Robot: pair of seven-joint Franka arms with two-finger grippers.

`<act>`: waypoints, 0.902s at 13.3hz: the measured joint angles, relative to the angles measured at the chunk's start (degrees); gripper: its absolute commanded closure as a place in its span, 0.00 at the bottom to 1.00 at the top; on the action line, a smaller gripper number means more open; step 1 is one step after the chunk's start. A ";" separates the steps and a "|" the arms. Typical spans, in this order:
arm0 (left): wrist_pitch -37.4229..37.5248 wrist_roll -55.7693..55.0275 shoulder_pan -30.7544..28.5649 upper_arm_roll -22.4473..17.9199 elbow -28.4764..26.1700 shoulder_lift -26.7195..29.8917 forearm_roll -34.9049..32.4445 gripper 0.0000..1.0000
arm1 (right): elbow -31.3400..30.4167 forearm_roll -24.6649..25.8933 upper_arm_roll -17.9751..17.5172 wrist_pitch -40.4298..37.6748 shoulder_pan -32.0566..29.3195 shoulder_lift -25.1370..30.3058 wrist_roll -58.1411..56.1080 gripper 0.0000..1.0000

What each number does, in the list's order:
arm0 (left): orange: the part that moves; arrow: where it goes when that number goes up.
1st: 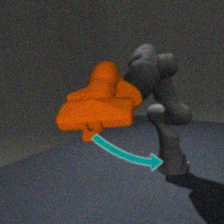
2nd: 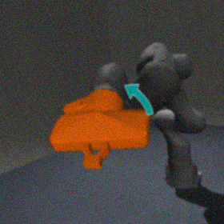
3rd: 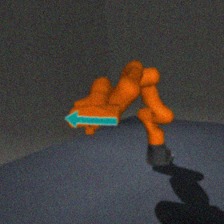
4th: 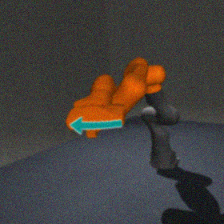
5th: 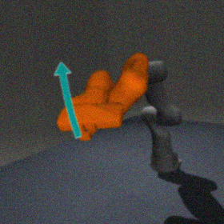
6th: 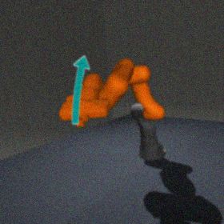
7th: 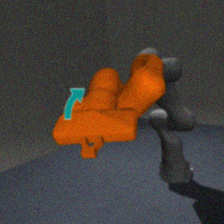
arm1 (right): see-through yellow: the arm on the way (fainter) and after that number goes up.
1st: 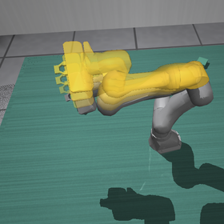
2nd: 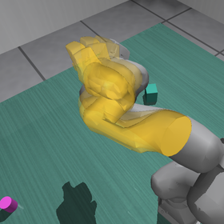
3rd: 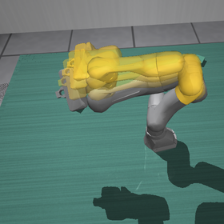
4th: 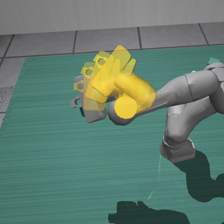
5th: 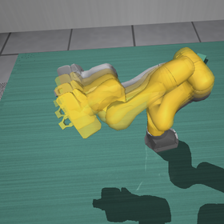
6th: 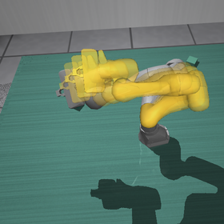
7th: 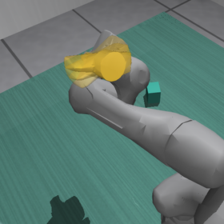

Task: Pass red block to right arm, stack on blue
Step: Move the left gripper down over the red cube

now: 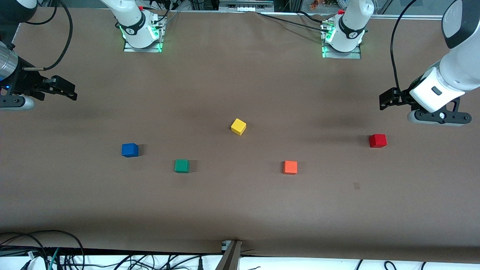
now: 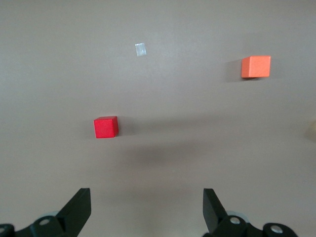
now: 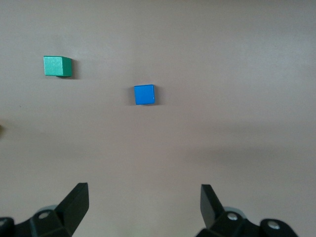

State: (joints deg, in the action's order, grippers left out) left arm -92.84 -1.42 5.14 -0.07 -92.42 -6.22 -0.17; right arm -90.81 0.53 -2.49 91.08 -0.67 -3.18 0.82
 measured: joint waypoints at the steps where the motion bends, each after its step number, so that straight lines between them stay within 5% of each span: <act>1: 0.00 0.00 -0.06 -0.13 0.00 -0.51 0.00 0.00 | 0.00 0.00 0.00 0.00 0.00 0.00 0.00 0.00; 12: 1.25 0.47 -2.70 -0.74 5.79 -9.89 -1.03 0.00 | 0.01 0.00 0.00 0.00 0.00 0.00 0.00 0.00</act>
State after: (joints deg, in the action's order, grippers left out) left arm -91.59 -0.94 2.44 -0.81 -86.63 -16.11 -1.20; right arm -90.80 0.53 -2.49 91.08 -0.67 -3.18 0.82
